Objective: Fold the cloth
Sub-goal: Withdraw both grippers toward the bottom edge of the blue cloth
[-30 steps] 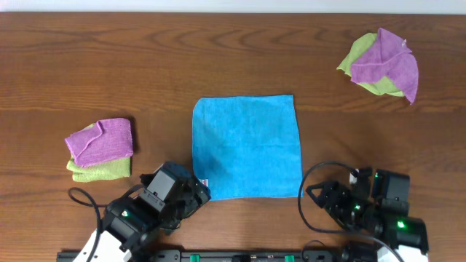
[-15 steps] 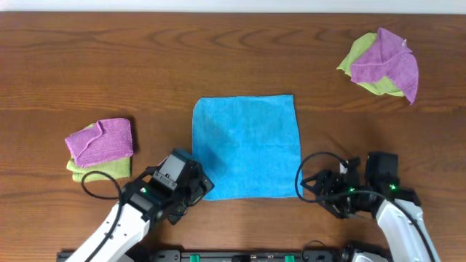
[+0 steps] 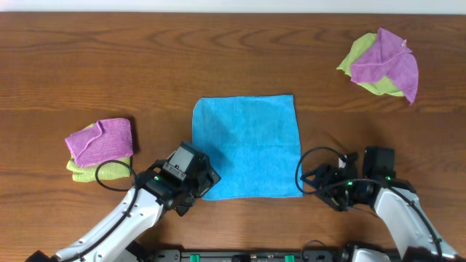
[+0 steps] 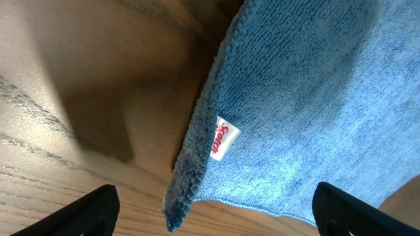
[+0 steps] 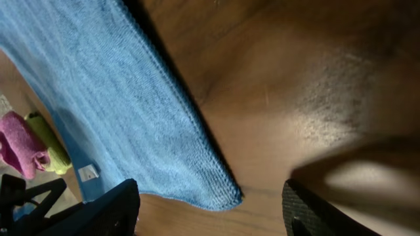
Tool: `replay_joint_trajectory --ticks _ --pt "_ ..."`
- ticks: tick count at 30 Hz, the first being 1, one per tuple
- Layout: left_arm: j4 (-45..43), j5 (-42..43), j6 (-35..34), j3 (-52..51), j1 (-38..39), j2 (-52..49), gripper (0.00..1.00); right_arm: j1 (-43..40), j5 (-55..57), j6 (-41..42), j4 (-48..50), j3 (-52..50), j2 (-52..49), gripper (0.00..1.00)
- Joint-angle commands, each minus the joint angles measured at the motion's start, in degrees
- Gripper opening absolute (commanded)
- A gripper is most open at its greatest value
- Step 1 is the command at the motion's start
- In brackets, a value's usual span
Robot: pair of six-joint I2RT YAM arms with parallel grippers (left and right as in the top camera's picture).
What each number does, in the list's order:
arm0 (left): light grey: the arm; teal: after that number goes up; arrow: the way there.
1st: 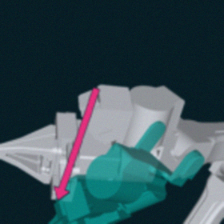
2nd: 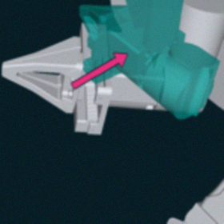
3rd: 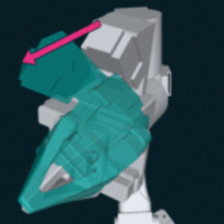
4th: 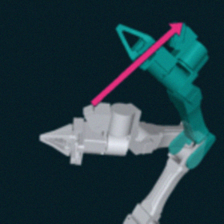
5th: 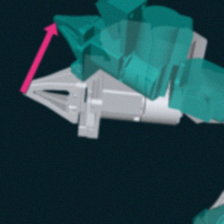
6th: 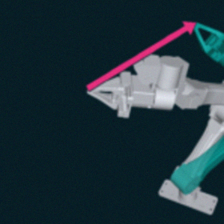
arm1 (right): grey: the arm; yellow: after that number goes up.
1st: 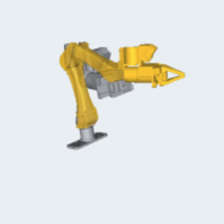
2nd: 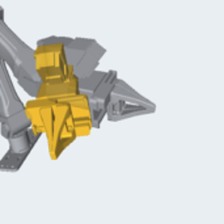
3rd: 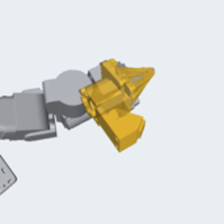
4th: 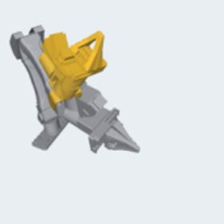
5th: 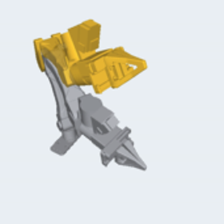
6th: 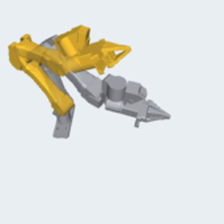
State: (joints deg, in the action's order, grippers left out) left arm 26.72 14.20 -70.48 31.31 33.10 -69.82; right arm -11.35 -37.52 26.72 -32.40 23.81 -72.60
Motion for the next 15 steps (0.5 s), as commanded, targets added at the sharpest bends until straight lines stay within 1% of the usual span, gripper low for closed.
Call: replay_joint_trajectory --ticks 1,9,11,12,15 --pt "-0.1 -0.4 0.6 -0.2 -0.2 -0.3 0.95 -0.4 -0.2 -0.6 1.1 -0.3 -2.3 0.69" --pt "-1.2 -1.1 0.6 -0.2 -0.2 -0.3 0.97 -0.4 -0.2 -0.4 4.8 -0.3 -7.7 0.68" --pt "-1.7 -1.0 -0.2 -0.2 -0.2 -0.3 1.00 -0.4 -0.2 -0.4 4.8 -0.3 -8.6 0.67" --pt "-2.1 -1.0 -0.7 -0.2 -0.2 -0.3 0.95 -0.3 -0.3 -0.4 4.8 -0.3 -8.9 0.67" --pt "-3.2 -0.6 -0.7 -0.2 -0.2 -0.3 0.94 -0.3 -0.5 -0.5 3.8 -0.3 -9.2 0.65"
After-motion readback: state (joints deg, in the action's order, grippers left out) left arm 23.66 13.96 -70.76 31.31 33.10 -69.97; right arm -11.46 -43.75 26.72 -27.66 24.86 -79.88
